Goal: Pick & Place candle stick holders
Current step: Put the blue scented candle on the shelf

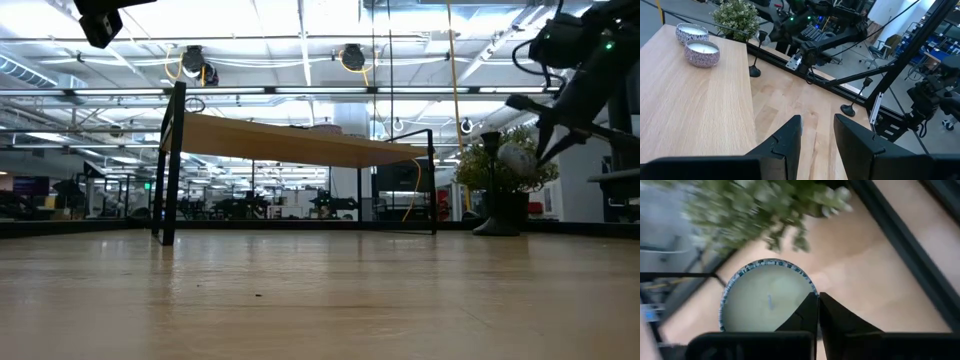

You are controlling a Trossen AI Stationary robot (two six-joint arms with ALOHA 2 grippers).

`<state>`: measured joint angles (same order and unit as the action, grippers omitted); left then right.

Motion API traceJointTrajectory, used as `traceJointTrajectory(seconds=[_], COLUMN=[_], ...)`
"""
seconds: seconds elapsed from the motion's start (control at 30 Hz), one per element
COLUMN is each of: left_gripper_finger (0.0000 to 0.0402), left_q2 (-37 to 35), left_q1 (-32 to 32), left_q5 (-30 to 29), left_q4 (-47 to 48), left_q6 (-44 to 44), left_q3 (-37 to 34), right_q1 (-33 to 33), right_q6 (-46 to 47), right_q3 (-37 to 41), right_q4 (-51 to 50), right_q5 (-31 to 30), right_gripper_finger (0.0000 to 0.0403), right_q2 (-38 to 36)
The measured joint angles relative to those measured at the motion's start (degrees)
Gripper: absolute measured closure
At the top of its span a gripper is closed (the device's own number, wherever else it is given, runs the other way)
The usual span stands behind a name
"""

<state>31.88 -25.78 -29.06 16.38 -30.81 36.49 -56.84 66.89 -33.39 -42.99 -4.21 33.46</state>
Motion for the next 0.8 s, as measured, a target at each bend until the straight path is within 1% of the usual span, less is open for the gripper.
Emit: traceJointTrajectory(seconds=[0.23, 0.43, 0.6, 0.7, 0.8], left_gripper_finger=[0.0279, 0.0279, 0.0279, 0.0279, 0.0279], left_q2=[0.0, 0.0, 0.0, 0.0, 0.0], left_q1=[0.0, 0.0, 0.0, 0.0, 0.0], left_q5=[0.0, -0.1, -0.7, -1.0, -1.0], left_q4=[0.0, 0.0, 0.0, 0.0, 0.0], left_q6=[-0.2, -0.4, -0.5, -0.6, -0.7], left_q3=[0.0, 0.0, 0.0, 0.0, 0.0], right_q1=[0.0, 0.0, 0.0, 0.6, 2.4], right_q6=[0.2, -0.7, -1.6, -2.3, -3.8], right_q3=[0.0, 0.0, -0.1, -0.1, -0.1], right_q4=[7.1, 20.2, 32.8, 38.0, 42.9], right_q5=[-0.2, 0.2, 4.0, 6.1, 7.2], right_gripper_finger=[0.0403, 0.0403, 0.0403, 0.0403, 0.0403], right_q2=[-2.4, -2.7, -1.7, -0.7, 0.2])
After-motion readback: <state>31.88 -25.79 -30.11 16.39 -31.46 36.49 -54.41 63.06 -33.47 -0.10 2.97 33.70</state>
